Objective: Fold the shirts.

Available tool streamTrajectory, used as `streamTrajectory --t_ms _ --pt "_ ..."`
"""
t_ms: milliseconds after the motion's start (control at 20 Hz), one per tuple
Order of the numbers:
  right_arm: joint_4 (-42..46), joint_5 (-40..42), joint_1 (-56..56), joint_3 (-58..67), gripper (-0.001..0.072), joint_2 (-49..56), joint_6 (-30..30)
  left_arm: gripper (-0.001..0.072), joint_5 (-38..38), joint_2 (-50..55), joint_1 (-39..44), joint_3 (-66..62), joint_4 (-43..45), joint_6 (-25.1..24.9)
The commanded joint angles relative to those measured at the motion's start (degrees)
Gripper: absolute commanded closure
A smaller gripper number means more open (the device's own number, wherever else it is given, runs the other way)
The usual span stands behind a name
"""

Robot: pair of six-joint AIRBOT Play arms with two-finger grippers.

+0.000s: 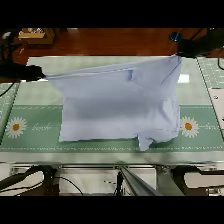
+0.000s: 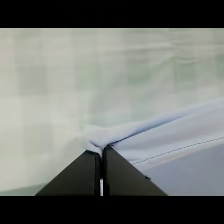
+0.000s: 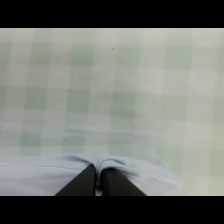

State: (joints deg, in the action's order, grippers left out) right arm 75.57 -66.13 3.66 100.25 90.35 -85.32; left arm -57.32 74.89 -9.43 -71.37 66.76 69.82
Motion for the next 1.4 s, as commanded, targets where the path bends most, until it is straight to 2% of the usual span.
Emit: streamTrajectory --t_ms 0,200,300,400,500,600,700,800,1150,1350 --pt "-2.1 7.8 -0.3 0.0 0.0697 6.7 0.0 0.0686 12.7 7.1 2.8 0.1 -0.3 -0.2" --pt "-1.7 10.9 -0.3 0.0 0.0697 11.5 0.0 0.0686 21.4 10.9 3.9 0.1 -0.3 -0.2" --pt "-1.8 12.7 -0.3 0.0 0.0697 11.8 0.1 0.0686 22.3 11.1 3.7 0.1 -0.1 -0.3" --pt "-1.5 10.1 -0.1 0.0 0.0698 11.0 0.2 0.0686 21.2 10.8 3.4 0.0 -0.1 -2.5" --pt "0.1 2.1 -0.2 0.0 0.0697 9.5 0.5 0.0686 14.7 10.0 3.4 -0.6 -0.1 -5.1" --pt "3.0 -7.2 -0.2 0.0 0.0697 7.6 -1.2 0.0686 2.7 9.8 3.4 -2.4 0.0 -4.5" --pt "5.1 -15.1 -0.2 0.0 0.0697 6.6 -2.6 0.0686 -7.0 9.8 3.4 -3.5 2.2 0.5" --pt "5.9 -20.3 -0.2 -0.1 0.0697 7.0 -3.0 0.0686 -12.0 10.1 3.4 -3.5 4.5 4.3" --pt "7.5 -22.1 -0.3 -7.9 0.0697 9.0 -5.1 0.0686 -14.6 14.4 3.4 -3.5 4.3 6.0" --pt "7.3 -19.1 -0.3 -11.7 0.0696 9.8 -5.1 0.0686 -15.8 16.5 3.5 -3.5 4.2 7.0"
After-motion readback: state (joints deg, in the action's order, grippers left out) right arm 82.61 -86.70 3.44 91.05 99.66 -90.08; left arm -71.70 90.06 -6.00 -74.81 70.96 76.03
